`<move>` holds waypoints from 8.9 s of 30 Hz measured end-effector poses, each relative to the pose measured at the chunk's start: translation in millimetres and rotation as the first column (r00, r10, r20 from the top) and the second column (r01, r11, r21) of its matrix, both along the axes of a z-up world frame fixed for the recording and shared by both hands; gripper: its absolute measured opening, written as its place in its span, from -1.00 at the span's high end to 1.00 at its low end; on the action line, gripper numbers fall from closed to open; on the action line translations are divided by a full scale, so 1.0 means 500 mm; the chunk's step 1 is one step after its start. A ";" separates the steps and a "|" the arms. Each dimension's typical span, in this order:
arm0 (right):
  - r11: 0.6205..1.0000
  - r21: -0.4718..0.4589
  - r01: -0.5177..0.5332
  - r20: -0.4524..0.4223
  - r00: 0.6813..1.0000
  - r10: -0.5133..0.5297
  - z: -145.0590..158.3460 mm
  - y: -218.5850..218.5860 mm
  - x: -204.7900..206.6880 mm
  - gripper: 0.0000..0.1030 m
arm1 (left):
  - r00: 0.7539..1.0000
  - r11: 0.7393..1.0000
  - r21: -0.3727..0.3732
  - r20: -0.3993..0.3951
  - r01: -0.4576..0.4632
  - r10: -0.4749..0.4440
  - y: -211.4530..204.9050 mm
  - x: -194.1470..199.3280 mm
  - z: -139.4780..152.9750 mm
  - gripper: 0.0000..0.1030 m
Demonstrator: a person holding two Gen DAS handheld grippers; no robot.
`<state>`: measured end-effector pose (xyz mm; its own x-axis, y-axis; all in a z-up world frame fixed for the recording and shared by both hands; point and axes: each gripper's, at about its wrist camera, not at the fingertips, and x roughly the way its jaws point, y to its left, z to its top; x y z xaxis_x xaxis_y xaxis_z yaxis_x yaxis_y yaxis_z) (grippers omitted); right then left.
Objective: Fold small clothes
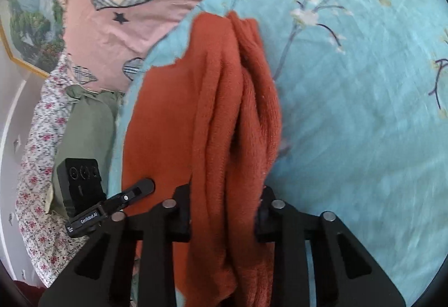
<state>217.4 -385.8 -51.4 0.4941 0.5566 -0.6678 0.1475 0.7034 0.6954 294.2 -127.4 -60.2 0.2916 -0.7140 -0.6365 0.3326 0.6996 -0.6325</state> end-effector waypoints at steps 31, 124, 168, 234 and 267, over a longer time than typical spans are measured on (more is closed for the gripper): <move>0.980 -0.172 -0.100 0.066 0.992 0.112 0.062 0.253 -0.176 0.09 | 0.966 0.945 0.234 0.176 -0.228 0.189 0.319 -0.317 0.075 -0.36; 0.950 -0.312 0.006 0.009 1.000 -0.004 0.029 0.335 -0.415 1.00 | 0.988 0.941 0.339 0.138 0.011 -0.061 0.213 -0.602 0.029 -0.05; 0.832 -0.543 -0.114 0.082 0.979 0.188 0.158 0.453 -0.598 -0.57 | 0.957 0.731 0.634 0.276 -0.251 0.089 0.317 -0.704 0.104 -0.87; 0.857 -0.468 -0.217 0.018 0.967 0.255 0.129 0.418 -0.348 -0.82 | 0.948 0.688 0.669 0.306 -0.281 0.089 0.223 -0.503 0.154 -0.99; 0.850 -0.475 -0.228 0.032 0.961 0.276 0.142 0.429 -0.349 -0.83 | 0.942 0.693 0.662 0.327 -0.285 0.076 0.220 -0.512 0.166 -0.99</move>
<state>43.0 -171.4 19.4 0.4537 0.3092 -0.8358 -0.1286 0.9508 0.2819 38.4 -17.2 22.9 0.5906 -0.0158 -0.8068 0.2249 0.9634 0.1457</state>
